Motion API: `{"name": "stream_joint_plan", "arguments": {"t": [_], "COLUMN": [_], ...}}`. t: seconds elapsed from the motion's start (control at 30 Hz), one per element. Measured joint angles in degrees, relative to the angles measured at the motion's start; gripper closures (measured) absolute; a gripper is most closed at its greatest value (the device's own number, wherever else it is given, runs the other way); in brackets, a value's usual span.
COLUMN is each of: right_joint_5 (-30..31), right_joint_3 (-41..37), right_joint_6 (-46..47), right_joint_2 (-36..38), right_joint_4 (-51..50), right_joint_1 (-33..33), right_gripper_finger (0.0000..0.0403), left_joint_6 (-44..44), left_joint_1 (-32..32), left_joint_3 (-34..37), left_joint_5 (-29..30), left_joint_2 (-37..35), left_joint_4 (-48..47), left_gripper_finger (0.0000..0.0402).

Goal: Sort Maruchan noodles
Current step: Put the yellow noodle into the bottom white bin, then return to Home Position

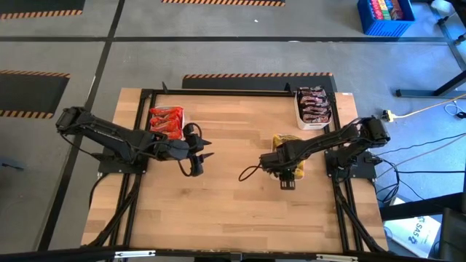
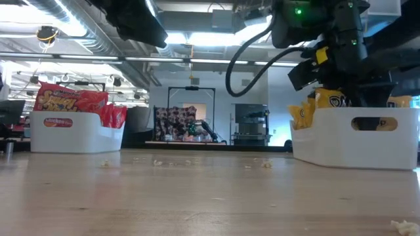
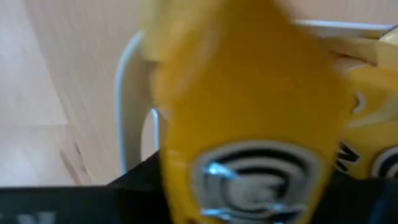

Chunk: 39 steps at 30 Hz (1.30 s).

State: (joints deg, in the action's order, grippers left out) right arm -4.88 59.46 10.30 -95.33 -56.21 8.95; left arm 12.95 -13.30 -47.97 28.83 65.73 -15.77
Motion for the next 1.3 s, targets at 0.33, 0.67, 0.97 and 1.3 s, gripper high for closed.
{"name": "stream_joint_plan", "arguments": {"t": [0.33, 0.67, 0.97, 1.3], "right_joint_5": [-0.2, 2.6, 7.0, 7.8], "right_joint_3": [7.4, 7.7, -12.4, -29.3], "right_joint_6": [0.3, -1.9, -6.8, -12.1], "right_joint_2": [0.0, 15.2, 37.0, 49.5], "right_joint_4": [-8.4, -6.9, 29.3, 55.0], "right_joint_1": [0.0, 0.1, 0.0, 0.0], "right_gripper_finger": [0.0123, 0.0131, 0.0160, 0.0215], "left_joint_6": [0.0, -7.0, -10.4, -14.4], "left_joint_1": [0.0, 0.0, 0.2, 2.9], "left_joint_3": [0.0, 0.0, 0.0, 6.4], "left_joint_5": [0.0, -3.0, -9.1, -18.5], "left_joint_2": [0.0, 0.0, 0.0, -1.8], "left_joint_4": [0.0, -0.6, 4.3, 20.6], "left_gripper_finger": [0.0220, 0.0221, 0.0251, 0.0332]}}
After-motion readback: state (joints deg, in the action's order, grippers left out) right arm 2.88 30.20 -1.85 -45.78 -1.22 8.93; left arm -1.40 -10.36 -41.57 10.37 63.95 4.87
